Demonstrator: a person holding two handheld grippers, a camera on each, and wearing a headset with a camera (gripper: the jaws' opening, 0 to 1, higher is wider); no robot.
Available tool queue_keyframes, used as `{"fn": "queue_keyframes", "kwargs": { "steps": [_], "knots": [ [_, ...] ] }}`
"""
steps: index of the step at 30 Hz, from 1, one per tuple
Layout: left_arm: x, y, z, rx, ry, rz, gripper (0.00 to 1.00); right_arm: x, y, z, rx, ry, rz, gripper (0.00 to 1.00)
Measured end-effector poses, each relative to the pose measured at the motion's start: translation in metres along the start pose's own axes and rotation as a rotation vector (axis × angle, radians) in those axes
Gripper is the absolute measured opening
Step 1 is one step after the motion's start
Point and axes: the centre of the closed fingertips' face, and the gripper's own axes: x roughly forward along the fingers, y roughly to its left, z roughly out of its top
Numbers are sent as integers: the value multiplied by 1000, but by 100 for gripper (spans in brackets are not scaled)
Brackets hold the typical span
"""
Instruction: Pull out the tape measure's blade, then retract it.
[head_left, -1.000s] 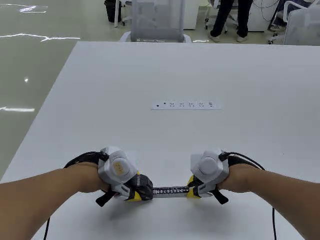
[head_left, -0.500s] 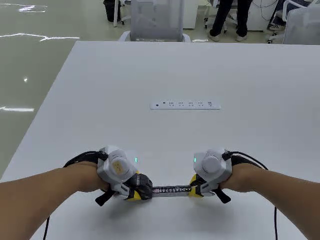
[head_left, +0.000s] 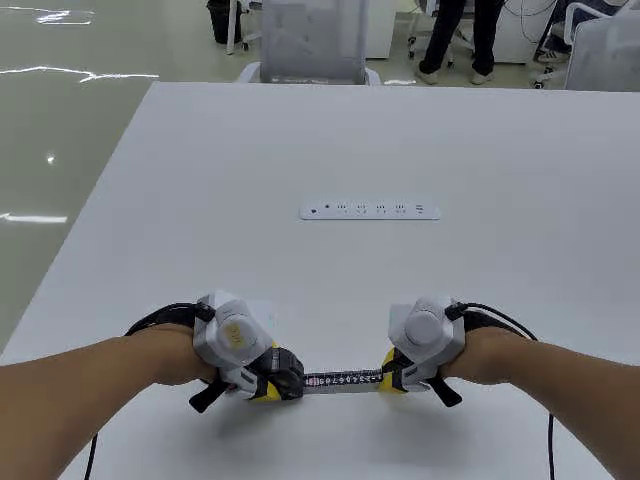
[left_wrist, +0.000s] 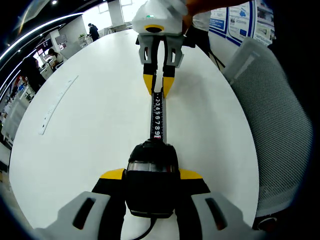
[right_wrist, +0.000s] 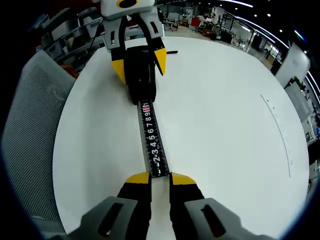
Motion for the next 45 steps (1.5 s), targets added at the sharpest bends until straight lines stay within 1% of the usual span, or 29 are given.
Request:
{"fn": "queue_keyframes", "kwargs": {
  "steps": [4, 5, 9, 13, 17, 20, 24, 28, 32, 45],
  "knots": [
    [0, 0, 0, 1, 3, -1, 34, 0, 0, 1, -26, 8, -2, 12],
    [0, 0, 0, 2, 4, -1, 34, 1, -1, 1, -49, 7, -6, 13],
    [0, -1, 0, 2, 3, 0, 34, 0, 1, 2, -65, 10, -4, 13],
    [0, -1, 0, 3, 4, -1, 34, 0, 1, 3, -107, 6, 4, 13],
    [0, -1, 0, 2, 3, -2, 34, 0, 2, 3, -115, 1, 16, 14],
    [0, -1, 0, 0, 4, -3, 34, 0, 2, 4, -143, 5, 26, 14],
    [0, -1, 0, -1, 3, -2, 34, -1, 2, 4, -147, -3, 38, 14],
    [0, 0, 0, -3, 1, -2, 34, -1, 1, 4, -140, -34, 47, 14],
    [0, 0, 0, -3, 2, -4, 34, -1, 2, 5, -162, -52, 42, 14],
    [0, -1, 1, -6, 3, -2, 34, -1, 2, 5, -135, -38, 46, 15]
  ]
}}
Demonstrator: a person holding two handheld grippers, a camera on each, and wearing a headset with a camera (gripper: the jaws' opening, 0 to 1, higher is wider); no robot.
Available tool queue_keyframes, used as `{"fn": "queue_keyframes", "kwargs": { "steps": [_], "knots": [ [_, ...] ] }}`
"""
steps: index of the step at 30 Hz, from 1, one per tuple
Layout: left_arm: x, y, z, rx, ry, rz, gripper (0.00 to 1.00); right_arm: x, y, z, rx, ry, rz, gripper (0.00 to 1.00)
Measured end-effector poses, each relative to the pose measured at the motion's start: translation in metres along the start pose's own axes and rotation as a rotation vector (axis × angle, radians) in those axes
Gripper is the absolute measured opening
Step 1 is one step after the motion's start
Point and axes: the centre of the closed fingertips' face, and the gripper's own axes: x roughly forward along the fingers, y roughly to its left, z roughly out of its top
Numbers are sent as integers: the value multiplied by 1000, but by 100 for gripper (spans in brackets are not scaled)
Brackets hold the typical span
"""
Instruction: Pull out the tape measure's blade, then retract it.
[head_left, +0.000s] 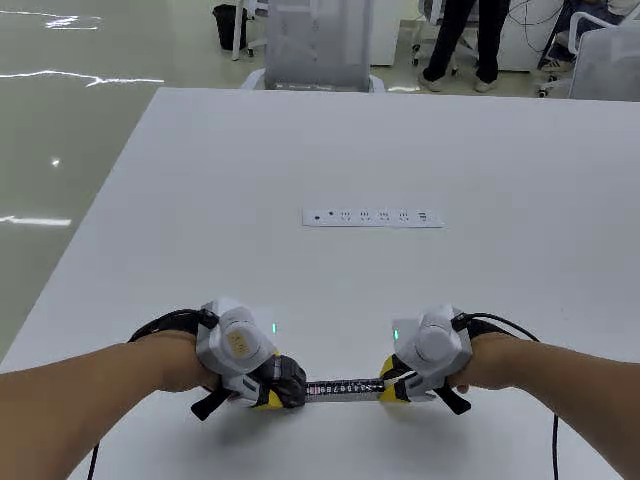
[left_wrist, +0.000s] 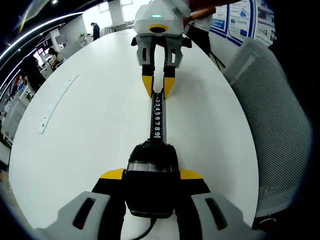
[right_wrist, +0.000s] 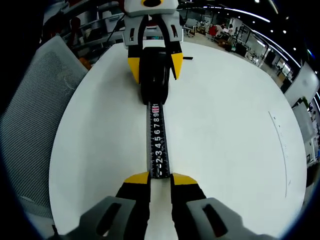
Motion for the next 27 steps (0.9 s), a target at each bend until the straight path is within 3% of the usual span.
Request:
{"fn": "queue_keyframes", "kwargs": {
  "steps": [12, 27],
  "knots": [
    [0, 0, 0, 0, -2, 0, 34, 0, -1, -1, 17, 35, -1, 13],
    [0, 0, -1, 2, 0, 1, 34, -2, 0, -4, 44, 33, 0, 12]
  ]
}}
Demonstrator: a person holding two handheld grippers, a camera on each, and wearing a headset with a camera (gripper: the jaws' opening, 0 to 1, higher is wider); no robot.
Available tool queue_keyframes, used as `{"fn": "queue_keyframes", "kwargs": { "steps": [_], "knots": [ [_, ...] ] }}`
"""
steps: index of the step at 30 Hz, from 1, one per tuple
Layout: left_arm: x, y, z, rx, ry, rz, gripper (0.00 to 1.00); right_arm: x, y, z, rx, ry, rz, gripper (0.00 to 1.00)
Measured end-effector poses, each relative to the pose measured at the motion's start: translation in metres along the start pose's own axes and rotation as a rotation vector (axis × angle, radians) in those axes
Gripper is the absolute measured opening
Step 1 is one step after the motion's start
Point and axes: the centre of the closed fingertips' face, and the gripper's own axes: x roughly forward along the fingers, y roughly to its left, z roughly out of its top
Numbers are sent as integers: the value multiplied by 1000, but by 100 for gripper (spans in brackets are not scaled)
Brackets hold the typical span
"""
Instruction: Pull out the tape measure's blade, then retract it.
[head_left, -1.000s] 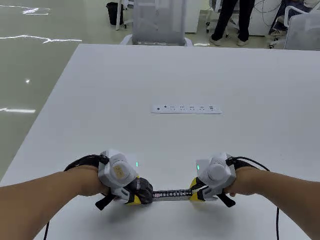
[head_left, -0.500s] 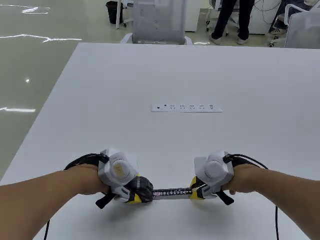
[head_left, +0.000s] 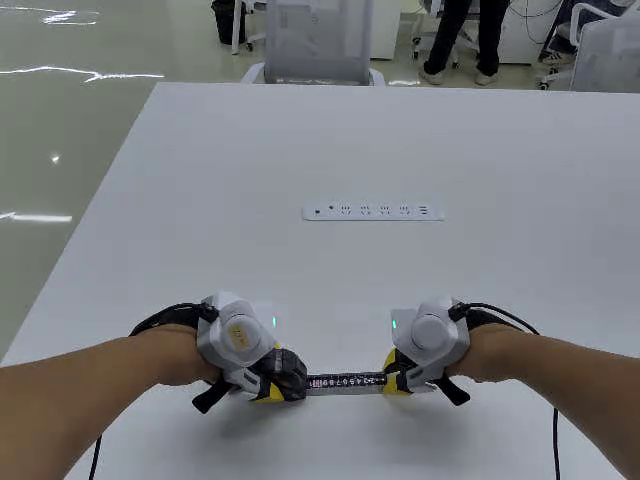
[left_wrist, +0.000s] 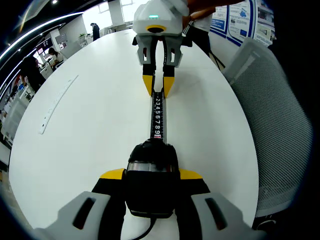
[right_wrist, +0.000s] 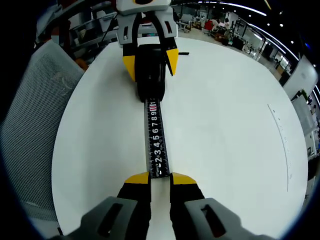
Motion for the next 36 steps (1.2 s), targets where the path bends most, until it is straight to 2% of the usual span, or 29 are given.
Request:
{"fn": "queue_keyframes", "kwargs": {
  "steps": [36],
  "knots": [
    [0, 0, 0, -1, 0, -2, 34, -5, -1, -15, 21, 13, -6, 12]
  ]
}}
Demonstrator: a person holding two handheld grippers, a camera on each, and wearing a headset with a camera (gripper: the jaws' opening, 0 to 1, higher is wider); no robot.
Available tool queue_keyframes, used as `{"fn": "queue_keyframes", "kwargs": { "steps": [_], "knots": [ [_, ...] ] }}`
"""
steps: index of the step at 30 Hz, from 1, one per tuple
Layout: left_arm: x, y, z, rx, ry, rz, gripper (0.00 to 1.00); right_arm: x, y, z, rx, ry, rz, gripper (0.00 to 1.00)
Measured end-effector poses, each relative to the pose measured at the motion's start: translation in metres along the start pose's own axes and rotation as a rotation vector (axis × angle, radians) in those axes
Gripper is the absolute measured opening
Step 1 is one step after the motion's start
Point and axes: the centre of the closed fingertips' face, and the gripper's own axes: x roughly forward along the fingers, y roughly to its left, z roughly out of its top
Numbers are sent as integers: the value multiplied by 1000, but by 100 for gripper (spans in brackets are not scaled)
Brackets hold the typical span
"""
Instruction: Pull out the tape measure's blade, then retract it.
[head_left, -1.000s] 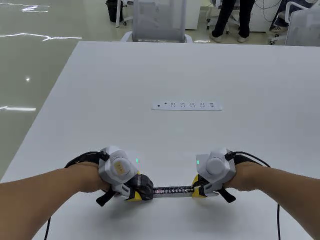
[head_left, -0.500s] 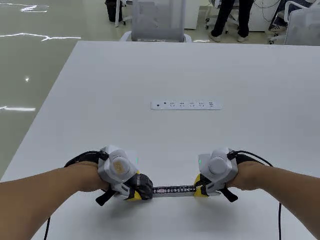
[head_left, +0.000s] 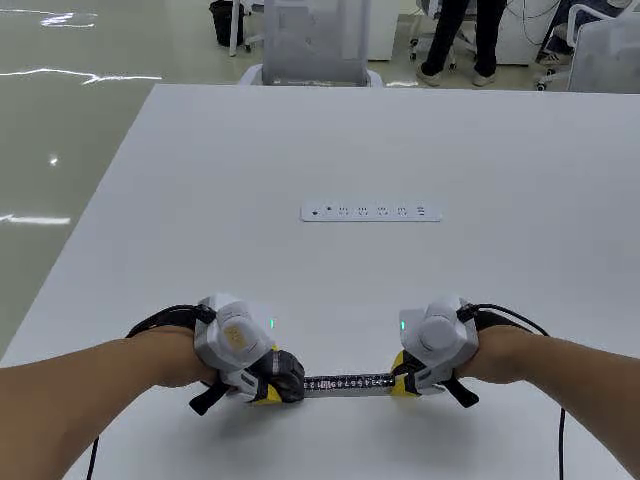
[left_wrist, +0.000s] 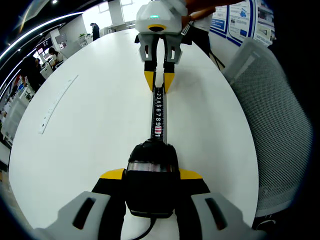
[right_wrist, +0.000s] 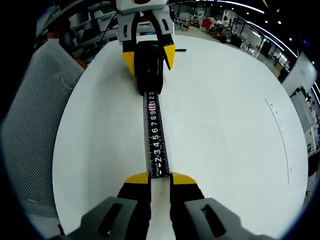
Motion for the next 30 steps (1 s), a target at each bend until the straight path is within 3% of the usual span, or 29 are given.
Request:
{"fn": "queue_keyframes", "kwargs": {
  "steps": [30],
  "knots": [
    [-1, 0, 0, 0, 0, -1, 34, -8, 0, -16, 20, 9, -6, 12]
  ]
}}
